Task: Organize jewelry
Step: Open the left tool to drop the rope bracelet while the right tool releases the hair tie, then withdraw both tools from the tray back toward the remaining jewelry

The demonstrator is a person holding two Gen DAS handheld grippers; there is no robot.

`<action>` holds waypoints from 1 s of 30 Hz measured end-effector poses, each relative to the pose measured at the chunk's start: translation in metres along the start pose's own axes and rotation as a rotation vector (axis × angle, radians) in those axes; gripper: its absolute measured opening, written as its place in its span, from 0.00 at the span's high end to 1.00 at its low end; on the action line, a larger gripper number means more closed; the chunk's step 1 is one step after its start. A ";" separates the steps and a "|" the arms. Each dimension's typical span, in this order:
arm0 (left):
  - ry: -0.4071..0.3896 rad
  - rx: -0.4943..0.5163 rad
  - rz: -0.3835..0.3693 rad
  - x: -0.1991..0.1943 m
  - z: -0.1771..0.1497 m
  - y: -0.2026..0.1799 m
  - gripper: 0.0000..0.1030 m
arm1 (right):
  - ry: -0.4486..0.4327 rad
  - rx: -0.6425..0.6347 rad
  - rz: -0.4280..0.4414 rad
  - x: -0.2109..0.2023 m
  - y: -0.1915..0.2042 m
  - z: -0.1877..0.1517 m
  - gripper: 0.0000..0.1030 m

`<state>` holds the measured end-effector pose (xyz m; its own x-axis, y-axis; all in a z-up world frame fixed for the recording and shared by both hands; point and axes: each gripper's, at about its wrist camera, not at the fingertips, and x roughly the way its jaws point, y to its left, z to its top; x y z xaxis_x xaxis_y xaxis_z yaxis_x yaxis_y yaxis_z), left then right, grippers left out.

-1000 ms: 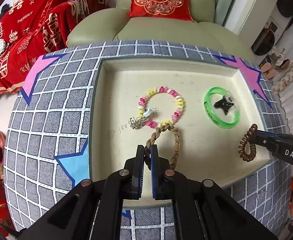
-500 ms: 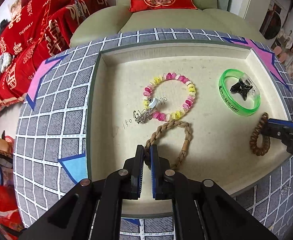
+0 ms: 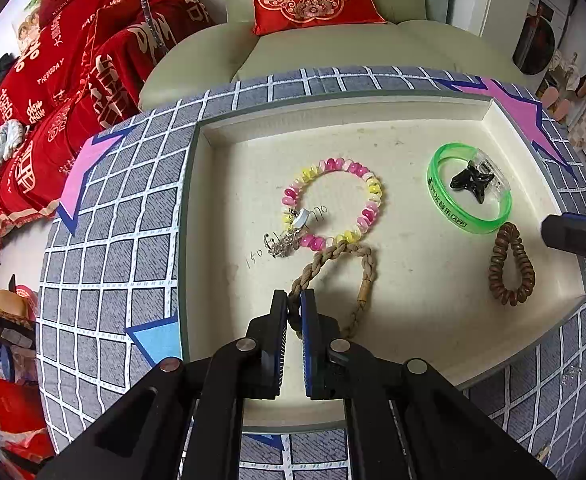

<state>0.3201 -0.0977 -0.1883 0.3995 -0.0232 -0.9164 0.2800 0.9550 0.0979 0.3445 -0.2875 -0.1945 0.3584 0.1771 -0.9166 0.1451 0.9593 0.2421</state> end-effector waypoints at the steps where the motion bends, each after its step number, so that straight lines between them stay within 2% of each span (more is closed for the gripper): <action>1: -0.005 -0.001 -0.002 -0.001 0.000 0.000 0.86 | -0.005 0.002 0.004 -0.003 0.000 0.000 0.60; 4: -0.017 -0.002 -0.003 -0.005 0.001 -0.001 0.84 | -0.016 0.009 0.009 -0.009 0.000 -0.001 0.59; 5: -0.019 -0.002 -0.005 -0.006 0.001 0.000 0.73 | -0.020 0.011 0.009 -0.011 0.000 -0.002 0.58; 6: -0.018 -0.004 -0.007 -0.007 0.001 0.000 0.18 | -0.022 0.013 0.010 -0.012 -0.001 -0.002 0.58; 7: -0.026 -0.013 0.002 -0.009 0.001 0.000 0.00 | -0.026 0.019 0.014 -0.014 -0.001 -0.003 0.58; 8: -0.073 -0.019 0.025 -0.017 0.000 0.002 0.00 | -0.028 0.023 0.016 -0.015 -0.002 -0.003 0.57; 13: -0.085 -0.016 0.024 -0.027 0.001 0.003 0.00 | -0.043 0.034 0.017 -0.023 -0.003 -0.005 0.53; 15: -0.093 -0.021 0.030 -0.033 -0.001 0.003 0.00 | -0.050 0.043 0.020 -0.026 -0.004 -0.006 0.45; 17: -0.096 -0.022 0.028 -0.039 -0.003 0.004 0.00 | -0.057 0.051 0.030 -0.030 -0.004 -0.007 0.30; 19: -0.101 -0.022 0.030 -0.046 -0.006 0.004 0.00 | -0.065 0.057 0.040 -0.035 -0.004 -0.010 0.26; 20: -0.105 -0.022 0.028 -0.051 -0.009 0.004 0.00 | -0.067 0.061 0.043 -0.038 -0.004 -0.012 0.20; 26: -0.130 -0.013 0.027 -0.078 -0.031 0.006 0.00 | -0.094 0.091 0.070 -0.059 -0.005 -0.027 0.17; 30: -0.131 0.000 0.000 -0.092 -0.052 0.008 0.00 | -0.110 0.091 0.081 -0.077 -0.004 -0.042 0.16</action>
<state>0.2404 -0.0730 -0.1237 0.5099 -0.0612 -0.8581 0.2795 0.9551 0.0980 0.2781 -0.2955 -0.1384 0.4704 0.2232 -0.8537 0.1926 0.9182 0.3462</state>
